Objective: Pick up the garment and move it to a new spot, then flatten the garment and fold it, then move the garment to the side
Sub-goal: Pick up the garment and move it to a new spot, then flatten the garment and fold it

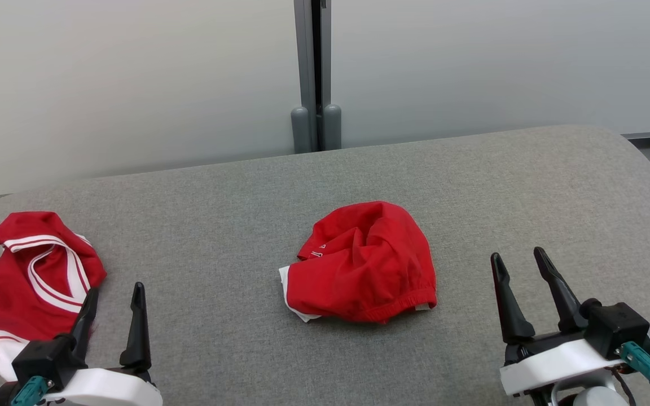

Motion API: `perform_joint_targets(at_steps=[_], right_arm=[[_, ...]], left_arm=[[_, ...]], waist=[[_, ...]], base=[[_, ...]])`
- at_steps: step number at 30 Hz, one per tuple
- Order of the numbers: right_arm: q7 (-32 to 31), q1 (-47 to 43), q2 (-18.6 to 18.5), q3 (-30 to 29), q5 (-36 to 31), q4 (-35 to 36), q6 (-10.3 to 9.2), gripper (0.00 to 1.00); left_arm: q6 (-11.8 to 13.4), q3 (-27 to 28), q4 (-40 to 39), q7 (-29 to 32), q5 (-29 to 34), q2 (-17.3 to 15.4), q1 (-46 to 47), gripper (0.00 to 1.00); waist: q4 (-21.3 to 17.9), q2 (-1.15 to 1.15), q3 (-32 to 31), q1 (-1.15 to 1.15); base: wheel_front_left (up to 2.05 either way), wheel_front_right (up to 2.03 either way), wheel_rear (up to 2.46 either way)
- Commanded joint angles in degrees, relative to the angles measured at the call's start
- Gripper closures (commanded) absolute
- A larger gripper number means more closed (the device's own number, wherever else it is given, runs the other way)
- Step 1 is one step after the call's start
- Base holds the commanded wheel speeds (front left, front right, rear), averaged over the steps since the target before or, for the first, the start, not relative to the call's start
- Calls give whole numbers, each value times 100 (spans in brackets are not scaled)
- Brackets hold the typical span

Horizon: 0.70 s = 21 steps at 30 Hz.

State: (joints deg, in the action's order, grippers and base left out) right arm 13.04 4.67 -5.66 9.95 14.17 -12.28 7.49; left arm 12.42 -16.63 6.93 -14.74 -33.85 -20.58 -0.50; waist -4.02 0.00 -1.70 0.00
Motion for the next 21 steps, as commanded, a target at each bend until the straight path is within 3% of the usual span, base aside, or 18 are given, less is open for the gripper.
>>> perform_joint_targets(at_steps=[1,7,11,15,21], right_arm=[[-37,14,-13,12,-2,22,0,0],[-296,-17,31,142,216,-91,0,0],[-1067,-72,140,593,1041,-137,0,0],[-1860,-111,21,980,1385,-221,1,0],[-2270,-67,41,1056,1572,-362,0,0]], left_arm=[[35,17,-27,-28,21,-12,4,0],[25,0,-33,-6,-30,-9,5,0],[74,16,-99,29,-12,-80,-32,0],[100,37,-166,72,-19,-134,-39,0],[81,-23,-193,142,-41,-141,-18,0]], waist=[[0,0,-1,0],[43,0,-12,0],[176,0,-14,0],[405,0,-5,0],[707,0,21,0]], base=[[0,0,0],[0,0,0],[0,0,0],[0,0,0],[0,0,0]])
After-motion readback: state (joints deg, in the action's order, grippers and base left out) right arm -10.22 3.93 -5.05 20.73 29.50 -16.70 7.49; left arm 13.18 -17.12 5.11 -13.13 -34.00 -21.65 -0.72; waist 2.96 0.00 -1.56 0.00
